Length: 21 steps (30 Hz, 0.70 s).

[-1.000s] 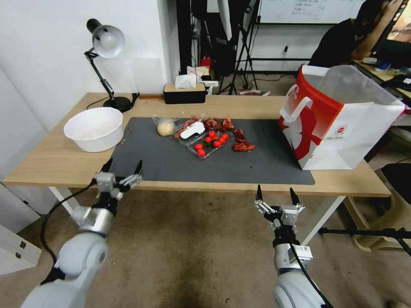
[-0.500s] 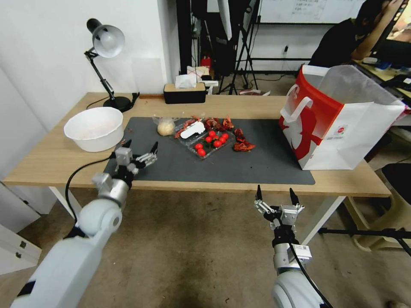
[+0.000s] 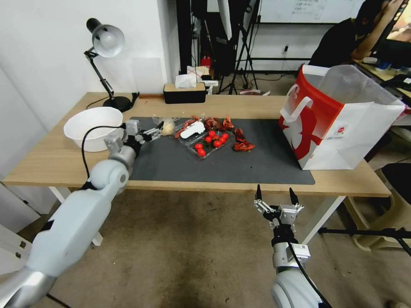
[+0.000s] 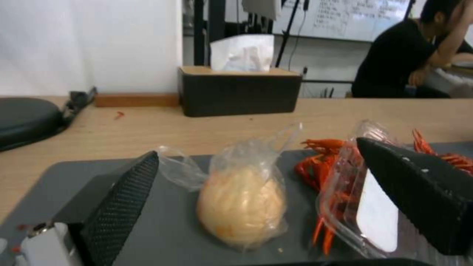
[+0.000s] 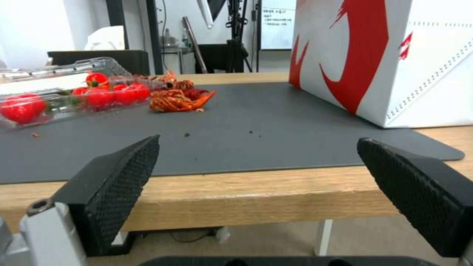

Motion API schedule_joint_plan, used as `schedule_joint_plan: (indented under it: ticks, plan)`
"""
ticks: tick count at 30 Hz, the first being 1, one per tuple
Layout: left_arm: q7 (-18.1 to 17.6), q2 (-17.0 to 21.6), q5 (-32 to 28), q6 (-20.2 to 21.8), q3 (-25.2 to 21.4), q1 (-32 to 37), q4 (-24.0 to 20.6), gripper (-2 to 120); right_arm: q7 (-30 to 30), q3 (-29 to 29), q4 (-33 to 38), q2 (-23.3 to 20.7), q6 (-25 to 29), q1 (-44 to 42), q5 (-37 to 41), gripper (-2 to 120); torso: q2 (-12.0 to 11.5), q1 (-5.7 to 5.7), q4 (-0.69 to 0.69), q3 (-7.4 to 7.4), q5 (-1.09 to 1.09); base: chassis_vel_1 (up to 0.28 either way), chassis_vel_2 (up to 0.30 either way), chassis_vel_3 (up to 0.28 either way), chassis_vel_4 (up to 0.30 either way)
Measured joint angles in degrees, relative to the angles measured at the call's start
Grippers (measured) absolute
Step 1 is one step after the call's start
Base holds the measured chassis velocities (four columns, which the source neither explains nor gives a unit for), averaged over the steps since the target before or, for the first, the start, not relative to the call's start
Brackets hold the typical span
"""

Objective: Pick up the trash from the table and place it into the takeout bag.

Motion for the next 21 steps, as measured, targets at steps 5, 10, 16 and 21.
schedule_joint_plan:
  ticks: [5, 10, 16, 21]
  plan:
    - [-0.8, -0.7, -1.2, 2.6, 4.8, -5.3, 4.2, 100, 0.1, 0.6, 0.3, -0.1, 0.0, -0.3, 0.0, 100, 0.0, 0.0, -0.01, 0.0, 0.01, 0.0, 0.0, 0.0, 0.0]
    - [-1.6, -1.4, -1.6, 5.0, 7.0, -8.1, 7.1, 100, 0.1, 0.9, 0.4, -0.1, 0.0, -0.4, 0.0, 100, 0.0, 0.0, 0.0, 0.0, 0.01, 0.0, 0.0, 0.0, 0.0]
    - [-2.2, -2.5, -2.2, 6.9, 9.8, -11.7, 11.8, 100, 0.2, 1.0, 0.5, 0.0, 0.0, -0.4, 0.1, 100, 0.0, 0.0, 0.0, 0.0, 0.01, 0.0, 0.0, 0.0, 0.0]
    - [-2.2, -3.1, -2.1, 7.2, 11.3, -13.8, 15.0, 100, 0.2, 1.1, 0.5, 0.0, 0.0, -0.4, 0.1, 100, 0.0, 0.0, 0.0, 0.0, 0.01, 0.0, 0.0, 0.0, 0.0]
